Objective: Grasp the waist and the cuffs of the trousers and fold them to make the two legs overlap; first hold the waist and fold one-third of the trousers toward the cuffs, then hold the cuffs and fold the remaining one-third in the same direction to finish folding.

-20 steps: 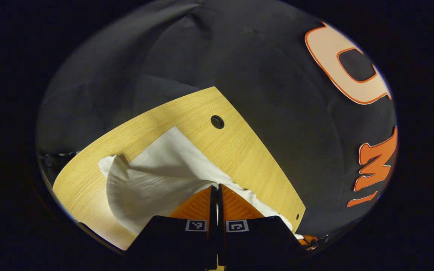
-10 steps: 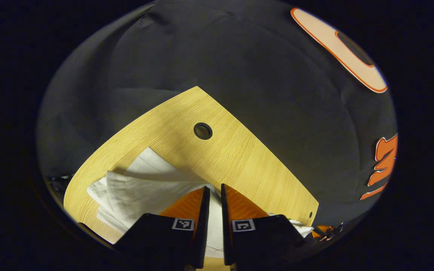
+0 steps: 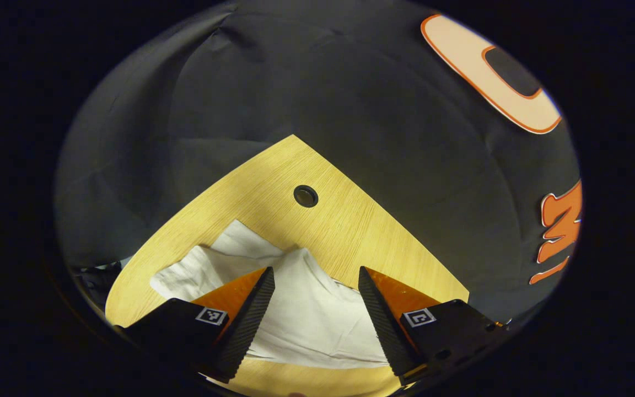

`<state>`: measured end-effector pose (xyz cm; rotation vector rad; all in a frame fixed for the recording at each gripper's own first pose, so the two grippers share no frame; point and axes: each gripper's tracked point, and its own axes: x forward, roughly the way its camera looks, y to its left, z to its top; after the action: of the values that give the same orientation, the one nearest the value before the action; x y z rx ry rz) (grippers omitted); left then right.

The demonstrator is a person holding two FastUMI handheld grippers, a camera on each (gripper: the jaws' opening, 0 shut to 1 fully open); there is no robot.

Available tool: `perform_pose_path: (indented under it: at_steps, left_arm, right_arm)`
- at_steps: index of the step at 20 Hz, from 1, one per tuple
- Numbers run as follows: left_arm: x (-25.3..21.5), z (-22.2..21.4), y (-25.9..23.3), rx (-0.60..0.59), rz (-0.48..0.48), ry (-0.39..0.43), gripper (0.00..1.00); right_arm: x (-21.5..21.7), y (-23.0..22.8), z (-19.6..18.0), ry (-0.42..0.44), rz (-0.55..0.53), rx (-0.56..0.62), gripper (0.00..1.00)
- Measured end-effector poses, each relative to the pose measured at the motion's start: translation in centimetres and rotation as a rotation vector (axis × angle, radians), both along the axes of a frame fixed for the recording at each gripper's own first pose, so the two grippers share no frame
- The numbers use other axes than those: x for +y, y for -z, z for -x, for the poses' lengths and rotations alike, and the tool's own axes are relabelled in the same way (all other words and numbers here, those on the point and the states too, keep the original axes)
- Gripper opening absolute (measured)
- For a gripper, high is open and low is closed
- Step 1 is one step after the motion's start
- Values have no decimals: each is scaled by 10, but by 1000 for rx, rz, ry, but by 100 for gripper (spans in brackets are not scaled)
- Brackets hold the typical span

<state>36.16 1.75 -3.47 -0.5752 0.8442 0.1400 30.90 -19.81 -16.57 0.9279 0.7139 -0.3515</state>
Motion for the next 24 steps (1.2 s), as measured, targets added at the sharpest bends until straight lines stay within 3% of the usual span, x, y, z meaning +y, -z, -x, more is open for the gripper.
perform_pose_path:
  at_steps: [6,12,16,20,24]
  left_arm:
    - [9,21,-69,-186,-130,94,100]
    - [8,28,-127,-379,-340,192,100]
    - [0,38,-148,-461,-407,243,100]
    - [-9,50,-168,-523,-465,217,100]
    - [-21,74,-197,-591,-481,156,99]
  right_arm:
    - [10,-7,48,1,33,-46,98]
    - [-16,-3,119,123,35,-69,98]
    - [-42,13,153,207,12,-65,98]
    - [-73,30,152,253,3,-39,98]
    - [-99,43,126,237,0,-20,98]
